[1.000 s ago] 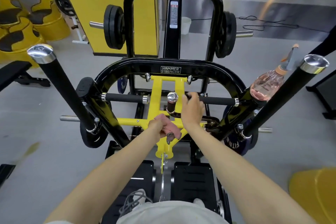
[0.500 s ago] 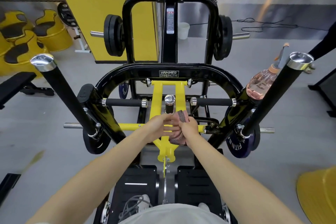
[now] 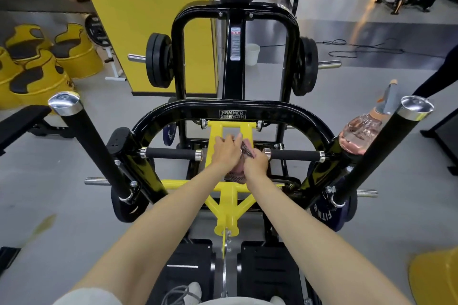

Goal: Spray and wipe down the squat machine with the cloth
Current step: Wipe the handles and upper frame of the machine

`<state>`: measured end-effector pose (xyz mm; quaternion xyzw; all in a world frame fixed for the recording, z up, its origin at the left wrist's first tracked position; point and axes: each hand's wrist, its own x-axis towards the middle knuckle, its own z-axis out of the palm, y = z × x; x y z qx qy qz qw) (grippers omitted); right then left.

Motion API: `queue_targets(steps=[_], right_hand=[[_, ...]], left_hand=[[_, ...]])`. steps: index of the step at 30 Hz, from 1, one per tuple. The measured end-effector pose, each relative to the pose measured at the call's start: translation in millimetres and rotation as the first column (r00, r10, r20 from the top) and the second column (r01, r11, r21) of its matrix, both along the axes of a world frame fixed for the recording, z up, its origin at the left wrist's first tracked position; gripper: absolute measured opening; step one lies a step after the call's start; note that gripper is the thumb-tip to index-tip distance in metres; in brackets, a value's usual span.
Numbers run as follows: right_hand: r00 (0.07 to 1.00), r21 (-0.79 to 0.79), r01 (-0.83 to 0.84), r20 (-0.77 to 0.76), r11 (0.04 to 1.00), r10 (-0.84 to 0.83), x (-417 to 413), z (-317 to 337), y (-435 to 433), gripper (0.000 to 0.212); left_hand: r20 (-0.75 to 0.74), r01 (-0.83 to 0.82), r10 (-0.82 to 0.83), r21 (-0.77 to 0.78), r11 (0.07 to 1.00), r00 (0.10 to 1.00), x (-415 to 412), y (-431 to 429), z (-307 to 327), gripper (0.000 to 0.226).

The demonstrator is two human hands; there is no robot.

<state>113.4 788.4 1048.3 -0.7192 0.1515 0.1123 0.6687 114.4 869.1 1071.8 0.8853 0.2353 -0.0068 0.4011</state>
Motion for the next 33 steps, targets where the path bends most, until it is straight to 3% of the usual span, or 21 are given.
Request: queue_targets(steps=[3,5,8,14,16,20,22,24,27,33], right_hand=[[0.998,-0.044,-0.012,0.061,0.999,0.014,-0.6,-14.2,-3.8,0.032],[0.997,-0.089,-0.030,0.068,0.996,0.037,0.5,-23.2,-2.5,0.031],[0.994,-0.221,-0.097,0.020,0.970,0.104,3.8,-41.0,-2.1,0.026],[0.970,-0.310,-0.243,-0.087,0.919,0.227,5.5,-65.5,-9.7,0.022],[0.966,-0.362,-0.245,-0.166,0.900,0.196,12.4,-69.2,-15.3,0.024],[0.969,-0.314,-0.134,-0.242,0.940,0.058,20.1,-55.9,-25.5,0.026],[0.968,-0.264,-0.156,-0.231,0.952,0.095,21.4,-50.1,-19.7,0.025],[0.949,-0.155,-0.239,-0.247,0.959,0.197,20.3,-53.0,-9.1,0.008],[0.938,-0.099,-0.263,-0.259,0.960,0.230,21.3,-55.6,-0.8,0.022],[0.957,-0.087,-0.240,-0.187,0.967,0.221,23.4,-28.5,-11.6,0.026]], left_hand=[[0.019,0.067,-0.069,0.090,0.994,0.997,0.6,-1.4,-7.5,0.042],[0.006,0.061,-0.061,0.044,0.997,0.998,-1.0,-2.9,-3.3,0.042],[0.020,0.089,-0.089,0.043,0.995,0.996,-2.9,-4.3,2.1,0.041],[-0.007,0.083,-0.083,-0.003,0.997,0.997,2.8,-2.1,-9.3,0.045],[-0.012,0.079,-0.079,-0.012,0.997,0.997,5.4,-1.9,-11.8,0.047],[-0.023,0.084,-0.085,-0.010,0.996,0.996,8.5,-1.5,-14.9,0.048],[-0.031,0.084,-0.084,-0.001,0.996,0.996,8.6,-1.5,-14.0,0.048],[-0.045,0.082,-0.082,-0.001,0.997,0.996,8.8,-1.1,-13.5,0.048],[-0.036,0.085,-0.085,-0.008,0.996,0.996,8.5,-1.4,-14.2,0.051],[-0.033,0.093,-0.094,-0.029,0.995,0.995,9.7,-1.7,-12.0,0.049]])
